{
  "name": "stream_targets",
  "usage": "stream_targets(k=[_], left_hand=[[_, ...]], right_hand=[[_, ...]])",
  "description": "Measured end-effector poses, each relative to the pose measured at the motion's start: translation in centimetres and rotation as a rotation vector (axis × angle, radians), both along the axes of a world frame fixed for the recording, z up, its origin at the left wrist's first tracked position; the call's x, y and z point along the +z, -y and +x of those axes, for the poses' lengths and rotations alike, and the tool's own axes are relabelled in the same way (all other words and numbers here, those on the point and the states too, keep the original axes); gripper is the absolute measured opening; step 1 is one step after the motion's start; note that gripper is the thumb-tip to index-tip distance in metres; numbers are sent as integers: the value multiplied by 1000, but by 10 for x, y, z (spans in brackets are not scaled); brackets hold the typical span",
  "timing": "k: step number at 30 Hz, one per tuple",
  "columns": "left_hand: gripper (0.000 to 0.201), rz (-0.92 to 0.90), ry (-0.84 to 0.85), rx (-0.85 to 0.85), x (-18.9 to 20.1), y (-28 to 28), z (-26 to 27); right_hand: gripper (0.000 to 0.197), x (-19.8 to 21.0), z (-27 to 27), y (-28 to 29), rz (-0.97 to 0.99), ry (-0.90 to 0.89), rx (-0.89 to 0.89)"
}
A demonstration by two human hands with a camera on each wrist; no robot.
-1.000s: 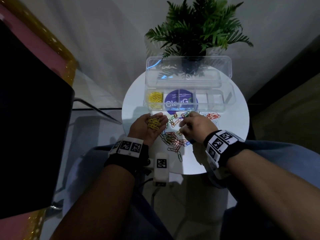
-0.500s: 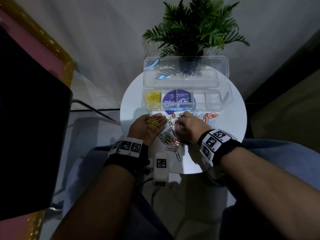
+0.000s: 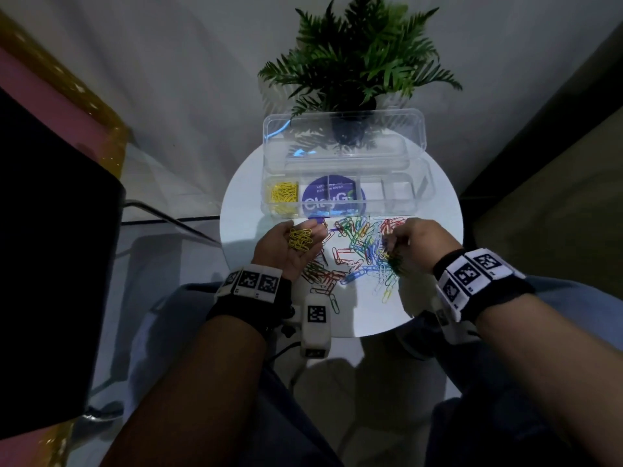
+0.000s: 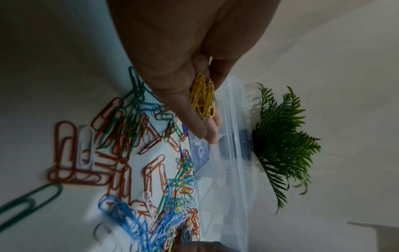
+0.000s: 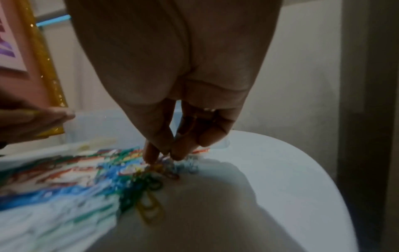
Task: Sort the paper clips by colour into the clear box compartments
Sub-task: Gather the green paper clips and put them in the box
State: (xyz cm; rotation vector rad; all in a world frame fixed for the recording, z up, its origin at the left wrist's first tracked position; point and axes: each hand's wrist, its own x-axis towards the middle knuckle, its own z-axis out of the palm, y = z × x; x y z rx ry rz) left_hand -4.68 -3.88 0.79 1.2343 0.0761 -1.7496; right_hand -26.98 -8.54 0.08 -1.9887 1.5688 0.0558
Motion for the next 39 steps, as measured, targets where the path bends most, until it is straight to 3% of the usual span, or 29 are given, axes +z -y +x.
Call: stream_targets(k=[3, 6, 9, 16, 23, 27, 32, 39], left_hand=[[44, 4, 27, -2, -2, 0, -4], [43, -3, 33, 10, -3, 0, -6], [41, -7, 31, 1, -2, 1, -6], [50, -22, 33, 1, -2, 1, -4], [43, -25, 41, -10, -3, 2, -4], [41, -30, 41, -8, -2, 3, -4], [41, -29, 25, 0, -2, 2, -4], [44, -21, 8, -3, 0, 0, -3]], right_hand=[[24, -6, 2, -5, -8, -37, 13], [22, -7, 11, -5, -65, 88, 8], [23, -3, 9, 2, -168, 209, -116], [20, -7, 3, 1, -58, -4, 164], [23, -7, 20, 2, -66, -73, 171], [20, -4, 20, 5, -73, 14, 102], [12, 1, 21, 1, -7, 241, -125], [6, -2, 19, 3, 95, 377, -264]])
